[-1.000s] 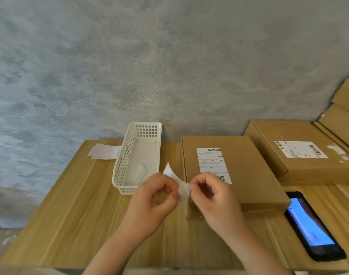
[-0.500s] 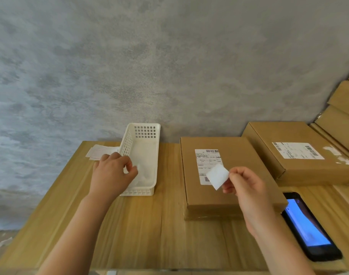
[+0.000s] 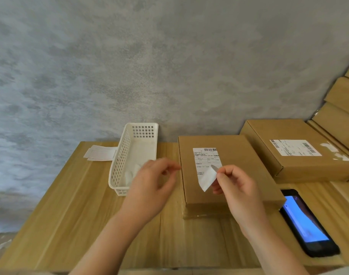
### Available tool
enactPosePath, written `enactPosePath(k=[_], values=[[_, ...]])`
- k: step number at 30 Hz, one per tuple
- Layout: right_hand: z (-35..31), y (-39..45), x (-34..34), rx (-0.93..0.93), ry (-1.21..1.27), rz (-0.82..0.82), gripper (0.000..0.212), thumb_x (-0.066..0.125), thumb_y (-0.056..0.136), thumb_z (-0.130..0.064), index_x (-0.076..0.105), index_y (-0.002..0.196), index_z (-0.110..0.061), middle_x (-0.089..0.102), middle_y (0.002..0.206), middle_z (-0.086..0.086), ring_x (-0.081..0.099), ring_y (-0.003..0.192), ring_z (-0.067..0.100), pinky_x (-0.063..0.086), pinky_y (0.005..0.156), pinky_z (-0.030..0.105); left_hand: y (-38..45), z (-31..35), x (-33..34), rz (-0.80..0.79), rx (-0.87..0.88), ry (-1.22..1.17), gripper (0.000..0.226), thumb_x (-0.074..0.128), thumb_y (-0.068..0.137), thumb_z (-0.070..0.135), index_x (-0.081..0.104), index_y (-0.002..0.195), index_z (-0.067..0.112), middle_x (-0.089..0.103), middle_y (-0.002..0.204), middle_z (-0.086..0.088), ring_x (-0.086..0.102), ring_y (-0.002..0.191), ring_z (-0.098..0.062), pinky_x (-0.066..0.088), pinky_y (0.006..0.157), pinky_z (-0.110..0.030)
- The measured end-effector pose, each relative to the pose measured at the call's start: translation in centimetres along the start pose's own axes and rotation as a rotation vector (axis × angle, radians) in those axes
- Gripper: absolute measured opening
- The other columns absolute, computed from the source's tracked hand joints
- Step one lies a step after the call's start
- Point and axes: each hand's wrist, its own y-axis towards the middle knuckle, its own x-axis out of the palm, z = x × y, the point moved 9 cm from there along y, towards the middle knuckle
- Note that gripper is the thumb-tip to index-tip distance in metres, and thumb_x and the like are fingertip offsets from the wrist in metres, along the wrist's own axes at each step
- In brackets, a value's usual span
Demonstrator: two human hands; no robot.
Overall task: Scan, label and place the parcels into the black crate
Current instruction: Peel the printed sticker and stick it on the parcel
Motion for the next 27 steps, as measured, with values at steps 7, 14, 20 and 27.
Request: enactPosePath(k=[7, 14, 20, 27], values=[[-1.1, -1.5, 2.1, -0.153, -0.087, -0.116, 0.02, 0.059, 0.094, -0.001, 0.064, 0.082, -0.016, 0.067, 0.074, -0.005, 0.065, 0.071, 0.011, 0.052, 0.069, 0.024, -2.1, 2.2, 3.7, -0.09, 0.016, -0.111, 0.027, 0.066, 0.077, 0.056, 0.058, 0.098, 0.04, 0.061, 0.097, 0.025, 0.055, 0.102, -0.002, 0.04, 0.082, -0.011], [-0.9, -2.2, 1.6, -0.203, -0.105, -0.139, 0.009, 0.063, 0.095, -0.014, 0.068, 0.091, -0.021, 0.07, 0.087, -0.006, 0.068, 0.085, 0.013, 0.056, 0.077, 0.026, -2.6, 0.8, 3.1, 0.037, -0.104, -0.204, 0.013, 0.071, 0.086, 0.024, 0.062, 0.083, 0.034, 0.064, 0.084, 0.017, 0.058, 0.088, -0.005, 0.044, 0.075, -0.017], [0.9, -1.3, -3.3, -0.148, -0.401, 0.066, 0.041, 0.055, 0.076, -0.063, 0.054, 0.103, -0.032, 0.058, 0.085, -0.009, 0.055, 0.076, 0.01, 0.049, 0.061, 0.019, -2.7, -0.7, 4.3, -0.001, -0.311, -0.556, 0.011, 0.067, 0.092, 0.018, 0.067, 0.081, 0.023, 0.068, 0.078, -0.002, 0.06, 0.074, -0.019, 0.051, 0.073, -0.038], [2.2, -0.4, -5.6, -0.123, -0.41, 0.001, 0.02, 0.054, 0.097, -0.035, 0.059, 0.078, -0.029, 0.063, 0.075, -0.017, 0.059, 0.072, 0.003, 0.042, 0.053, 0.017, -1.8, 0.3, 7.1, -0.071, -0.36, -0.53, 0.011, 0.063, 0.094, 0.026, 0.067, 0.084, 0.023, 0.062, 0.068, 0.016, 0.054, 0.065, 0.0, 0.042, 0.062, -0.014]])
